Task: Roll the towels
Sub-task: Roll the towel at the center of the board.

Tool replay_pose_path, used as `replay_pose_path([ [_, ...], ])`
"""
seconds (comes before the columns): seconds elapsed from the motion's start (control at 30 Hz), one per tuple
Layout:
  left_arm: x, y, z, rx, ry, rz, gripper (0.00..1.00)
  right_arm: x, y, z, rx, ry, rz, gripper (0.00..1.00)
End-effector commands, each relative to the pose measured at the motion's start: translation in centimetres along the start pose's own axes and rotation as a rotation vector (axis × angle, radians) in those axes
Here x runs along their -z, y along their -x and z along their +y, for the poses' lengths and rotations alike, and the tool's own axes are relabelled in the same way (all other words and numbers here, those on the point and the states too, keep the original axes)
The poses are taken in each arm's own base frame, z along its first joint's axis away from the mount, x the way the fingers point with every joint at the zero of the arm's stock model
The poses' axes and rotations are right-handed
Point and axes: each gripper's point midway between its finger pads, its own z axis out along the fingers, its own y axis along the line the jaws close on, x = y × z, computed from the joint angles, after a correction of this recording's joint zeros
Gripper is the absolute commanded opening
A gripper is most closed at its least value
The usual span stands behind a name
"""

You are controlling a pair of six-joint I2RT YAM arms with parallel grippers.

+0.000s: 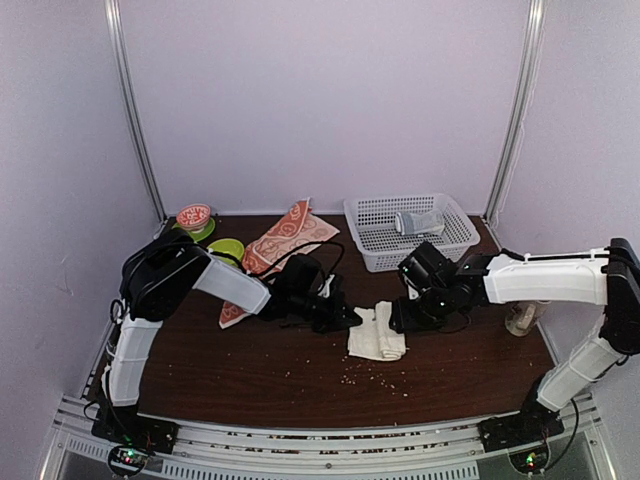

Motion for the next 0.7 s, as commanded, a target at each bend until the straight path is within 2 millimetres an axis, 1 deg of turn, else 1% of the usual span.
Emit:
replay_pose_path([
  [0.0,-0.3,0.3,0.5,-0.004,0.013,-0.011,0.00,0.0,0.5,-1.9,-0.149,0.024,-0.056,0.54],
  [0.17,-0.1,0.4,0.3,-0.017,0.019,-0.018,0.00,-1.6,-0.6,-1.4,-0.144,0.058,0.015,0.54],
  [0.33,0.3,0.4,0.2,-0.025,0.028,-0.023,0.00,-2.5,-0.4,0.0,-0.128,0.086,0.029,0.55],
  [0.47,0.6,0.3,0.1,-0.035,0.037,-0.024,0.00,-3.5,-0.8,0.4,-0.096,0.049,0.069,0.55],
  [0.67,1.2,0.0,0.0,-0.047,0.048,-0.022,0.00,-4.4,-1.0,0.6,-0.033,-0.054,0.092,0.56],
])
